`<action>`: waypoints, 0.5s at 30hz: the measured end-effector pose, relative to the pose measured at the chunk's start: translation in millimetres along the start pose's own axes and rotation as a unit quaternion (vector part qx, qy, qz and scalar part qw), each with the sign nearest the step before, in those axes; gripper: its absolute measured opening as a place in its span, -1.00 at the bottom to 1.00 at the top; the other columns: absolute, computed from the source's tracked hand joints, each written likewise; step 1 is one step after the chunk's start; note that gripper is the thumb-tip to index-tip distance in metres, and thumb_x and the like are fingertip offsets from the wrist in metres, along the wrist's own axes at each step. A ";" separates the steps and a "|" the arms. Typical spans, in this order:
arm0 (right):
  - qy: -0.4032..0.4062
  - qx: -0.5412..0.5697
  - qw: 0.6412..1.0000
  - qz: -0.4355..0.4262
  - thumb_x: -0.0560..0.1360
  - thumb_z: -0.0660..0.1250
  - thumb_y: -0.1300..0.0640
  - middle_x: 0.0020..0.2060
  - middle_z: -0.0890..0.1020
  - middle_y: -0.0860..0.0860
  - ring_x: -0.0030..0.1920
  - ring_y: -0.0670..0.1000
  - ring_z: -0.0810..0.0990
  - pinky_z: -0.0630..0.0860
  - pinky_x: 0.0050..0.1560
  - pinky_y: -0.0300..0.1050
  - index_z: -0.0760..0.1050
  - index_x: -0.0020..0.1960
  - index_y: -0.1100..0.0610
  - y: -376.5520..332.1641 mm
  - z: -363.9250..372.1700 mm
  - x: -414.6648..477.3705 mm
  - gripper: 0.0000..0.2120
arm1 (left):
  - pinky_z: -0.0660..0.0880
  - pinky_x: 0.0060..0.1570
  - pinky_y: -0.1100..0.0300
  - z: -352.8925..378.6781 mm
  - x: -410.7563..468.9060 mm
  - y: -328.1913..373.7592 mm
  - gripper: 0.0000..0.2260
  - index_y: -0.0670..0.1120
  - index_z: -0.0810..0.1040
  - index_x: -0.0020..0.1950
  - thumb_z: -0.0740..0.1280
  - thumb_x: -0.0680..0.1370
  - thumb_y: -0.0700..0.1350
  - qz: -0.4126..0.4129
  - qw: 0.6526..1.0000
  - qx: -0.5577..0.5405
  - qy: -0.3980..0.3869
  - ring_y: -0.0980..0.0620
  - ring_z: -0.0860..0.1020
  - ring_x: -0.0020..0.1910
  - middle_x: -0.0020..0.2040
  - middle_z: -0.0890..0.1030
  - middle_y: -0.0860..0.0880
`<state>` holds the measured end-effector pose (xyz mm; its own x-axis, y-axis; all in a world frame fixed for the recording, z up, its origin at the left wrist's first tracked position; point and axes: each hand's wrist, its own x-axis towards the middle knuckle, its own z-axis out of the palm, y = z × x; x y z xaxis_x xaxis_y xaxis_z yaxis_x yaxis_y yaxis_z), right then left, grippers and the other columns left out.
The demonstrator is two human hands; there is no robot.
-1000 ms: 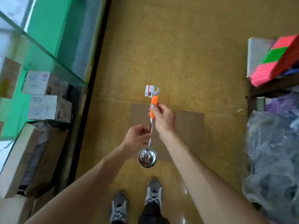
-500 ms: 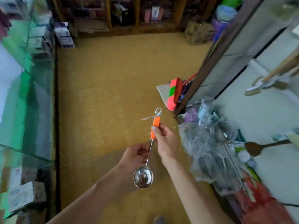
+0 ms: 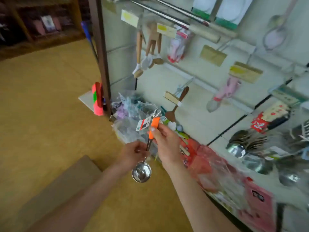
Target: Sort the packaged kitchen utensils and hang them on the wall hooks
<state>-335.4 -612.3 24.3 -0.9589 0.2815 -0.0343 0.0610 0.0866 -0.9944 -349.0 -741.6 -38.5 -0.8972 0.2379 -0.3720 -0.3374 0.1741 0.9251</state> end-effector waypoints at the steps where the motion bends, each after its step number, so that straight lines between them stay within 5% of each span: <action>1: 0.013 0.003 1.000 0.004 0.53 0.40 0.19 -0.15 0.72 -0.09 -0.09 -0.11 0.67 0.61 0.00 -0.09 0.64 -0.06 -0.12 5.2 -29.4 -2.6 -0.80 | 0.56 -0.15 0.07 30.5 1.5 -0.2 -0.84 -0.06 0.59 -0.19 0.50 0.39 -0.29 0.005 1.000 0.007 -0.012 -0.02 0.57 -0.26 -0.28 0.62 -0.02; 5: 0.085 0.007 0.996 0.021 0.53 0.39 0.21 -0.09 0.73 -0.02 -0.06 -0.07 0.68 0.62 0.05 -0.04 0.66 0.03 -0.03 28.8 -153.6 -26.2 -0.82 | 0.55 -0.13 0.07 161.5 -12.8 1.5 -0.86 -0.10 0.58 -0.17 0.46 0.45 -0.31 0.015 0.997 0.025 -0.072 0.00 0.57 -0.25 -0.30 0.62 -0.01; 11: 0.205 0.019 0.977 0.057 0.53 0.39 0.26 -0.12 0.72 -0.11 -0.08 -0.18 0.65 0.56 0.01 -0.28 0.66 0.11 0.16 49.2 -333.3 -81.5 -0.83 | 0.57 0.00 -0.09 339.7 -44.6 -0.9 -0.84 -0.08 0.60 -0.16 0.43 0.46 -0.33 0.036 0.980 0.090 -0.172 -0.03 0.61 -0.21 -0.24 0.66 -0.05; 15: 0.273 0.015 0.960 0.056 0.55 0.39 0.21 -0.08 0.72 -0.04 -0.03 -0.12 0.66 0.58 0.08 -0.16 0.66 0.08 0.13 56.3 -438.3 -121.1 -0.86 | 0.57 -0.08 -0.09 449.5 -68.3 7.1 -0.90 -0.17 0.61 -0.14 0.44 0.45 -0.34 0.069 0.965 0.122 -0.222 -0.02 0.59 -0.25 -0.22 0.65 -0.16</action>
<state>-94.4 -222.7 16.4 -0.6577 0.7477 -0.0916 0.1393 0.0012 -0.9903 -162.1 -327.0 -40.6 -0.6995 0.6517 -0.2931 -0.0981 0.3187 0.9428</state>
